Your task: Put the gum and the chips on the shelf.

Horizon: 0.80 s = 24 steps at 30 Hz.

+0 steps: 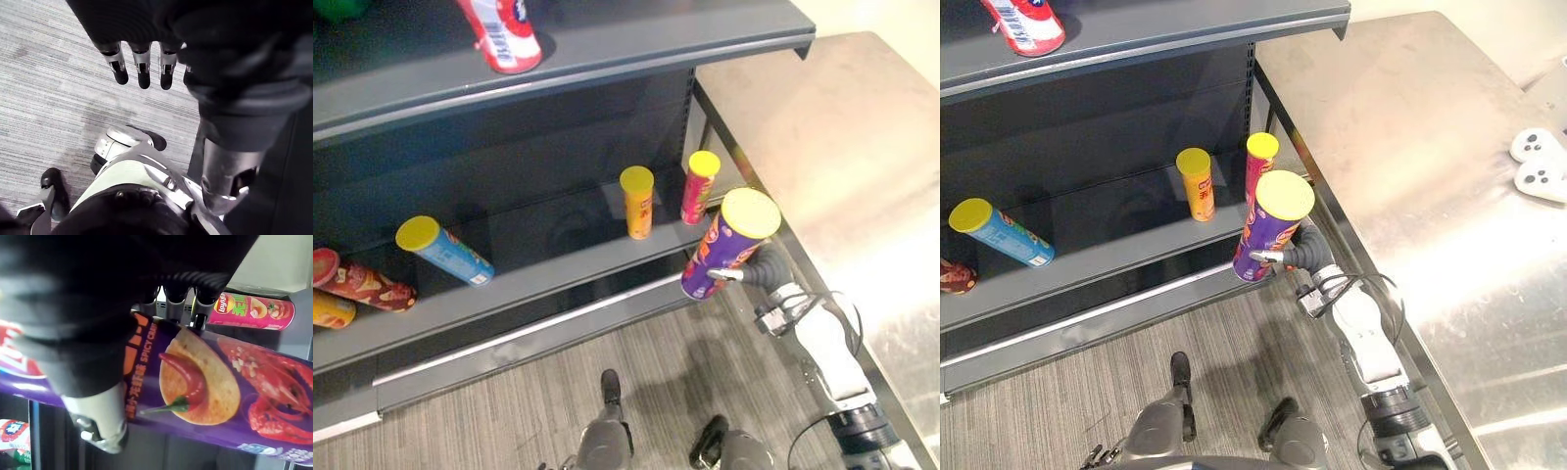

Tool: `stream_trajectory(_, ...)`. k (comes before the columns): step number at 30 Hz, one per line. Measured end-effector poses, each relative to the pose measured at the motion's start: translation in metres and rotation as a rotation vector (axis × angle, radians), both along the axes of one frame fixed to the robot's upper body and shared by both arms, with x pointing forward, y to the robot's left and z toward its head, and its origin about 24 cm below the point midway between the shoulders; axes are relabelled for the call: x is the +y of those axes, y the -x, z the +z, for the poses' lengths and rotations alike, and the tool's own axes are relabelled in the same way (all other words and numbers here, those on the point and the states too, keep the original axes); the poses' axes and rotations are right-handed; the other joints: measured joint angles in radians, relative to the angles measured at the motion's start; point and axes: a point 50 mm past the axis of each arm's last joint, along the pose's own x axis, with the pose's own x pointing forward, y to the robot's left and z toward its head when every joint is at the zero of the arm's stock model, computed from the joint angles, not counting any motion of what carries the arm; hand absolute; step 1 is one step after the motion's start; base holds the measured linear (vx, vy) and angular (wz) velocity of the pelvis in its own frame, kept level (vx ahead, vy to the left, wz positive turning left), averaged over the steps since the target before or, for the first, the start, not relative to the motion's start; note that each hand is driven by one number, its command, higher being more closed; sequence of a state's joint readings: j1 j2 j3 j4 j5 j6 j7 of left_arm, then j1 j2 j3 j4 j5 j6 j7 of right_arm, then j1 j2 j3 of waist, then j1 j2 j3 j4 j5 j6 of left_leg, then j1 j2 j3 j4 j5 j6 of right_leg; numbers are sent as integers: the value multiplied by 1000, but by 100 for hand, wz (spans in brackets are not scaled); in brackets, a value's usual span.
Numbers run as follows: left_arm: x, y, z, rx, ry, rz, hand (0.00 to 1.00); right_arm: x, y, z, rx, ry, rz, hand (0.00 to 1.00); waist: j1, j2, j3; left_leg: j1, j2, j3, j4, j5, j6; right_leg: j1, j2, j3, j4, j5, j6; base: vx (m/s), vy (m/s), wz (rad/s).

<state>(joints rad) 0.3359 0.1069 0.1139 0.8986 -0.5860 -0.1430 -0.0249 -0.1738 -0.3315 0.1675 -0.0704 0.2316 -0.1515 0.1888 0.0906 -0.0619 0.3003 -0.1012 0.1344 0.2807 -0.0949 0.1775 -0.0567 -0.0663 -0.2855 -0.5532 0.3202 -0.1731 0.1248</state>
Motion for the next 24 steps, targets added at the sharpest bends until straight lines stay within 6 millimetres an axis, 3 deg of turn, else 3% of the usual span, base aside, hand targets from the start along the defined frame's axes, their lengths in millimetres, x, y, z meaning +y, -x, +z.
stream_trajectory(4, 3, -1, 1, -6, -6, -1, 0, 3, 0, 0, -5, 15, 7, 100, 4, -17, 9, 2, -1, -3, 1, -3, -4, 3, -3, -2, 5, -7, -9, 2, -1, 2)
stream_trajectory(7, 11, -6, 5, -27, -35, -1, 0, 10, 1, -2, -2, 12, 27, 100, 5, -57, 38, -2, -20, -28, 54, -45, -6, 29, -43, -31, 40, -29, -13, 17, 17, 29)
stream_trajectory(8, 14, -7, 6, -27, -45, -2, 0, 13, 2, -3, -1, 17, 41, 100, 5, -68, 45, -5, -36, -55, 86, -72, -5, 44, -64, -42, 77, -41, -32, 45, 43, 47)
stream_trajectory(9, 14, -7, 6, -27, -47, -3, 0, 14, 2, -3, -2, 18, 47, 100, 5, -67, 47, -10, -40, -72, 99, -84, -1, 41, -72, -22, 112, -40, -68, 11, 56, 73)
stream_trajectory(11, 15, -10, 7, -35, -55, -20, 0, 11, 4, -6, 6, 22, 41, 100, -13, -27, 59, -37, -33, -164, 151, -118, 9, -45, -33, 198, 300, 64, -256, 6, 70, 117)
stream_trajectory(12, 20, -14, 9, -44, -69, -26, 0, 12, 7, -9, 6, 7, 39, 100, -26, -14, 55, -32, -32, -231, 102, -132, 4, -89, 63, 341, 270, 11, -191, 97, 35, 137)
stream_trajectory(13, 27, -19, 11, -52, -85, -27, 0, 14, 8, -8, -5, -6, 39, 100, -30, -51, 52, -63, -62, -242, 165, -144, 23, -92, 69, 387, 196, -30, -176, 146, -14, 143)
stream_trajectory(14, 34, -23, 13, -58, -101, -28, 0, 14, 9, -5, -29, -16, 37, 100, -30, -71, 54, -134, -92, -236, 376, -235, 55, -101, 70, 438, 133, -84, -157, 136, -65, 136)
stream_trajectory(15, 28, -33, 11, -63, -76, -23, 0, 15, 6, -3, -45, -27, 31, 100, -30, -67, 90, -146, -122, -276, 449, -298, 34, -76, 72, 519, 129, -111, -78, 92, -64, 109)
stream_trajectory(17, 27, -34, 12, -77, -73, -25, 0, 18, 7, -8, -20, -35, 37, 100, -24, -55, 81, -154, -127, -312, 446, -296, 29, -65, 106, 560, 88, -100, -60, 40, -51, 79)
stream_trajectory(18, 24, -34, 11, -82, -59, -22, 0, 16, 8, -9, -16, -27, 37, 100, -26, -42, 82, -158, -128, -348, 434, -288, 17, -36, 115, 527, 39, -85, -30, 31, -61, 64)
stream_trajectory(20, 22, -30, 10, -78, -49, -10, 0, 16, 7, -8, -20, -21, 45, 100, -24, -40, 78, -156, -115, -363, 402, -270, 0, -24, 128, 505, 3, -75, -15, 60, -122, 36)
stream_trajectory(24, 16, -30, 9, -76, -36, -4, 0, 12, 2, 1, -49, -11, 43, 100, -23, -39, 76, -140, -86, -404, 310, -199, -31, -10, 159, 453, -27, -53, -16, 97, -156, 27)
